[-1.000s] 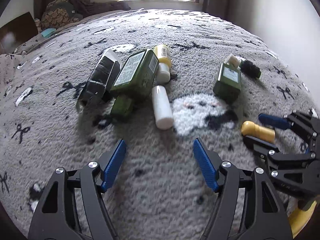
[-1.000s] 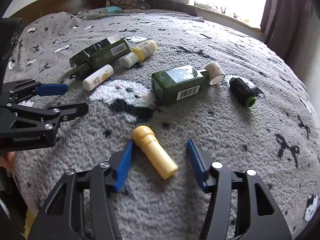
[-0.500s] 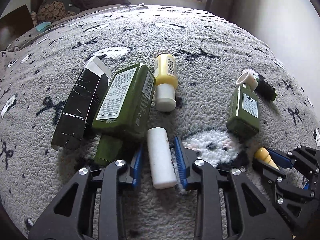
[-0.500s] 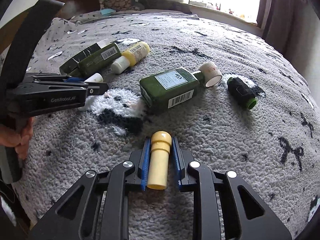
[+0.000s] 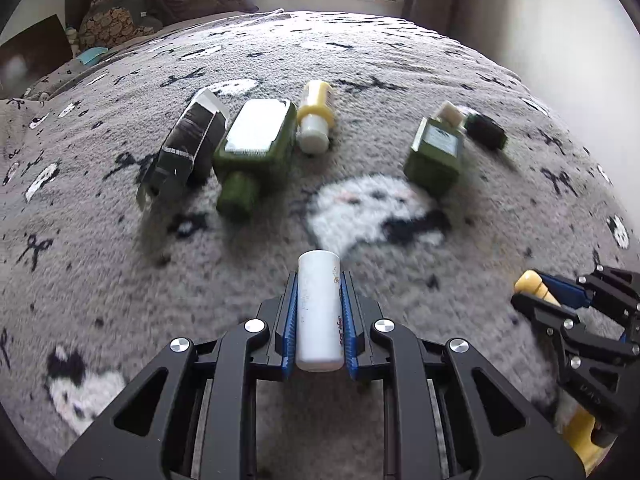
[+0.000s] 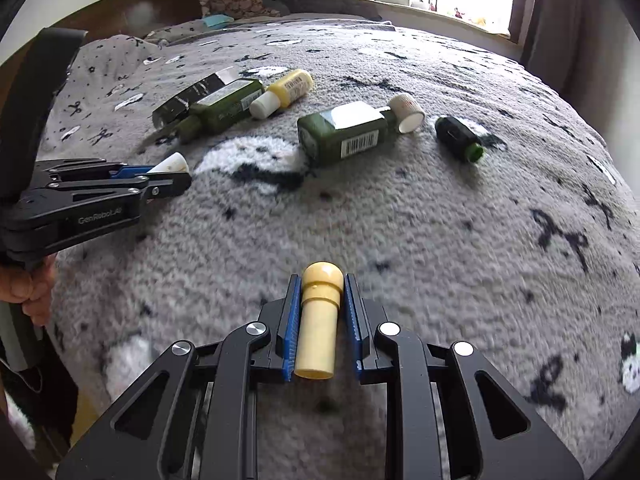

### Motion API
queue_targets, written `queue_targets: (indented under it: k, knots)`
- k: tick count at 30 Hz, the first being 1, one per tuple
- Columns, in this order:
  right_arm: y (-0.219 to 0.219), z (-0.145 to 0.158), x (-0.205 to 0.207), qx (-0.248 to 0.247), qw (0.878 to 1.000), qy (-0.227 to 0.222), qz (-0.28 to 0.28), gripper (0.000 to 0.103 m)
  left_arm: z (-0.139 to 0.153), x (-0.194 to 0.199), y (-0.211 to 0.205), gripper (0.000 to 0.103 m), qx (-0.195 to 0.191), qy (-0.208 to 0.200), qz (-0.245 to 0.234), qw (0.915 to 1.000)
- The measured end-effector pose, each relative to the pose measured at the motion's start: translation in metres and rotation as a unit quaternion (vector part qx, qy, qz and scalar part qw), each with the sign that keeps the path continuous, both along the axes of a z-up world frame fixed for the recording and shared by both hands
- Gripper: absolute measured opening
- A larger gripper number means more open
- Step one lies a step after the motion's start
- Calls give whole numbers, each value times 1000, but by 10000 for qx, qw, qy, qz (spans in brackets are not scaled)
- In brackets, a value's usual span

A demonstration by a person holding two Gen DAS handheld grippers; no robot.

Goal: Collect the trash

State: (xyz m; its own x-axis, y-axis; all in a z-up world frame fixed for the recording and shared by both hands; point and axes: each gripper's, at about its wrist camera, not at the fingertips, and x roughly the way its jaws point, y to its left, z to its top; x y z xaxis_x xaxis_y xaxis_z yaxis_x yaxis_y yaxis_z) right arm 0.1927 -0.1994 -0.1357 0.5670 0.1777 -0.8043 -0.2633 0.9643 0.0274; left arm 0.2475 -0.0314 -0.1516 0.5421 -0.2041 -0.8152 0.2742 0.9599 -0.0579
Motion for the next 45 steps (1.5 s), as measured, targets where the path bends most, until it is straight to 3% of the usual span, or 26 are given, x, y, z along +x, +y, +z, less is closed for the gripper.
queue_targets:
  k: [29, 35, 45]
  knots:
    - [-1, 31, -141, 415, 9981, -438, 106, 22, 14, -193, -1, 18, -325, -352, -438, 9979]
    - [1, 24, -163, 496, 9979, -392, 158, 22, 7, -223, -4, 18, -368, -289, -546, 9974]
    - [6, -12, -184, 624, 9979, 103, 155, 22, -26, -248, -10, 18, -342, 106, -690, 9970]
